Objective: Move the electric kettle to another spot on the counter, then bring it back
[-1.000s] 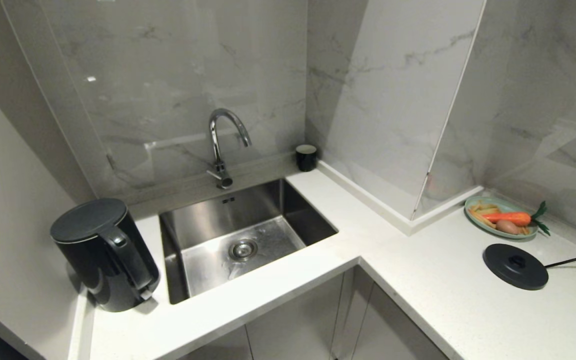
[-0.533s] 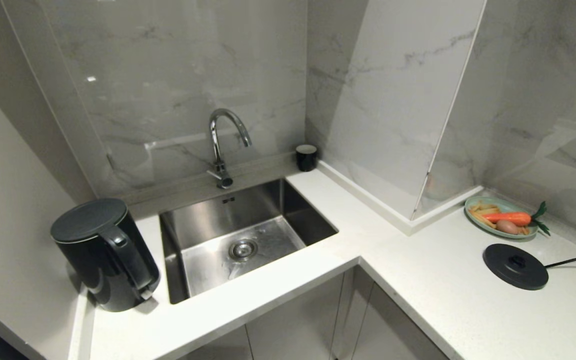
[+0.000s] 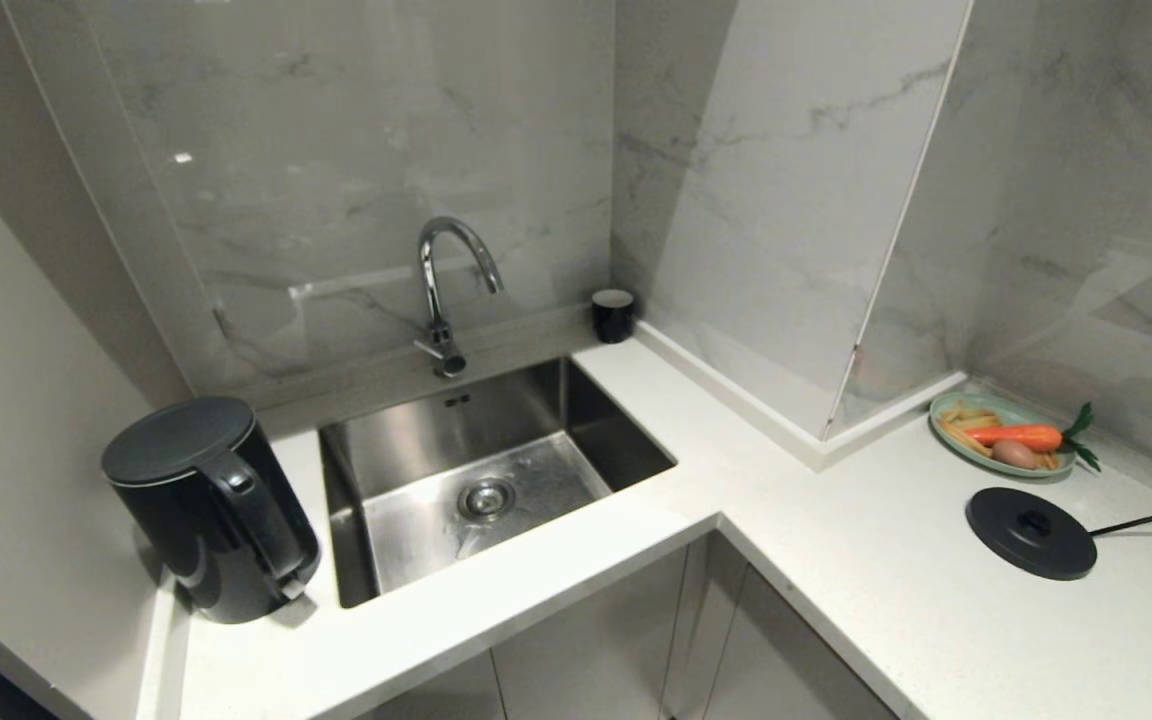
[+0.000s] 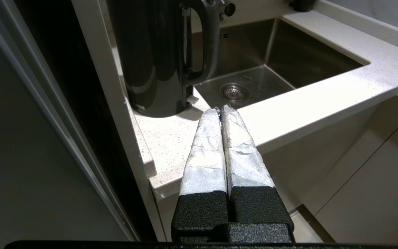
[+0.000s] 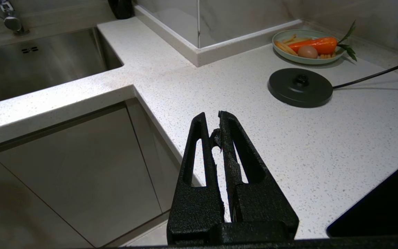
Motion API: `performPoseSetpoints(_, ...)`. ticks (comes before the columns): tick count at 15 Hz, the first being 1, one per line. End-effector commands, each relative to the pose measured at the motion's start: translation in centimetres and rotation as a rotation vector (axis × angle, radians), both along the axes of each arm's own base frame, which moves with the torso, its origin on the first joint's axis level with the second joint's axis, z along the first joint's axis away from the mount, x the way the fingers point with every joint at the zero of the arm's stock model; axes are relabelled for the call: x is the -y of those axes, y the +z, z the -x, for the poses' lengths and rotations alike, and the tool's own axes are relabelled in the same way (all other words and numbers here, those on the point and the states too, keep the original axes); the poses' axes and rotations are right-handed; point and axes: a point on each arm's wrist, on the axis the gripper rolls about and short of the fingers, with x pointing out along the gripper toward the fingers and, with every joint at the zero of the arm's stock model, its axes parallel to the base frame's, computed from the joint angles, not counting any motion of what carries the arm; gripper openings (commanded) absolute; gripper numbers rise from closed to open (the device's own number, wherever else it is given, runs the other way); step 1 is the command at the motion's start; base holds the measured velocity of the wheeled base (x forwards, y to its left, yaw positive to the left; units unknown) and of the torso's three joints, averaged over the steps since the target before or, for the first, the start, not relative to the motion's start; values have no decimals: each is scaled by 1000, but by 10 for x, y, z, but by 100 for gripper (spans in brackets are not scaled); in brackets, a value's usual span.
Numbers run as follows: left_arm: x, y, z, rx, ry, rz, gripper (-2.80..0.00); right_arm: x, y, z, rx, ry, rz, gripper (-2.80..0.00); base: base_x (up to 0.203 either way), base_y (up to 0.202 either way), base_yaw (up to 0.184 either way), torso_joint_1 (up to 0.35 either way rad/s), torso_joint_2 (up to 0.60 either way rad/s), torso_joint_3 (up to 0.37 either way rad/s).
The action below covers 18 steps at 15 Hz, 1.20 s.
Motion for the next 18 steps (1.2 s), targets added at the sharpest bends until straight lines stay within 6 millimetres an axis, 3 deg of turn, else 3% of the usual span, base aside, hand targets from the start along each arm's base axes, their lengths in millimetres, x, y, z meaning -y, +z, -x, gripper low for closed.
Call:
performPoseSetpoints(1,0,0,0,-1,1,1,-280,0,0,0,-1,0,0,-280,0,0,0,0,0,0)
performPoseSetpoints(14,0,0,0,-2,2,1,-280,0,0,0,1,0,2,-280,0,0,0,0,0,0)
performPoseSetpoints(18,0,0,0,-3,1,1,-280,0,0,0,0,0,2,-280,0,-8,172,5,2,1)
